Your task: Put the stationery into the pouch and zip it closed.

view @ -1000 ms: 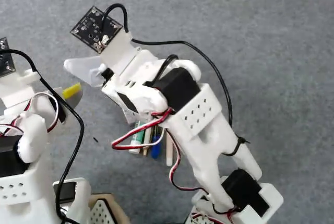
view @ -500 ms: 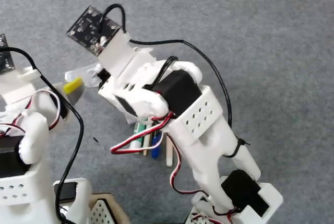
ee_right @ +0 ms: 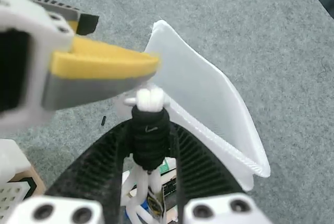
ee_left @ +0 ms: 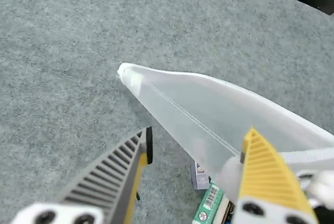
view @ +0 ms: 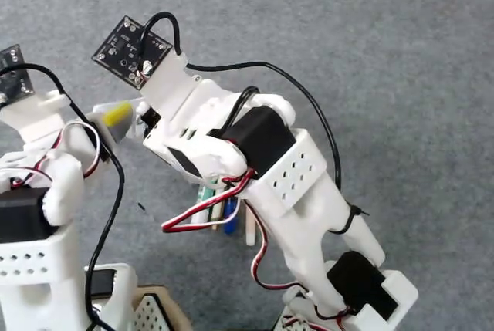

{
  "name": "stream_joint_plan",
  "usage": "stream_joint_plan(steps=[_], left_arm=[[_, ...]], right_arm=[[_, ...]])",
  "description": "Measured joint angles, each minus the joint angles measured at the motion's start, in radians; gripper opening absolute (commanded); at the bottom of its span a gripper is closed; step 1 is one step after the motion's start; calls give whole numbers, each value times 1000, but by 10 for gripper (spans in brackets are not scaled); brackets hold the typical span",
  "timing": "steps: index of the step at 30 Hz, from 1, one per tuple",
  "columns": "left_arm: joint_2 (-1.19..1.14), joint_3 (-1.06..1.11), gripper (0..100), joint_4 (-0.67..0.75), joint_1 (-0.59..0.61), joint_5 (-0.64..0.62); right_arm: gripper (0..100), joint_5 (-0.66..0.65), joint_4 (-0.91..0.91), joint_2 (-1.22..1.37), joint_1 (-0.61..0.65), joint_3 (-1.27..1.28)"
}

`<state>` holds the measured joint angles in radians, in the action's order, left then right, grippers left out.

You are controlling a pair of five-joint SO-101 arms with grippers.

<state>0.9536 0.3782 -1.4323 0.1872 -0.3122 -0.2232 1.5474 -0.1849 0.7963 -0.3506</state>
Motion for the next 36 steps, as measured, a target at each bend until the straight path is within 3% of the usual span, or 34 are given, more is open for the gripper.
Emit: stream_joint_plan(steps=[24, 36], left_arm=[[0, 61, 290, -60, 3, -5], [0, -107, 290, -224, 0, -6]], right_arm=[[12, 0, 0, 0, 0, -58], [12, 0, 0, 0, 0, -58]])
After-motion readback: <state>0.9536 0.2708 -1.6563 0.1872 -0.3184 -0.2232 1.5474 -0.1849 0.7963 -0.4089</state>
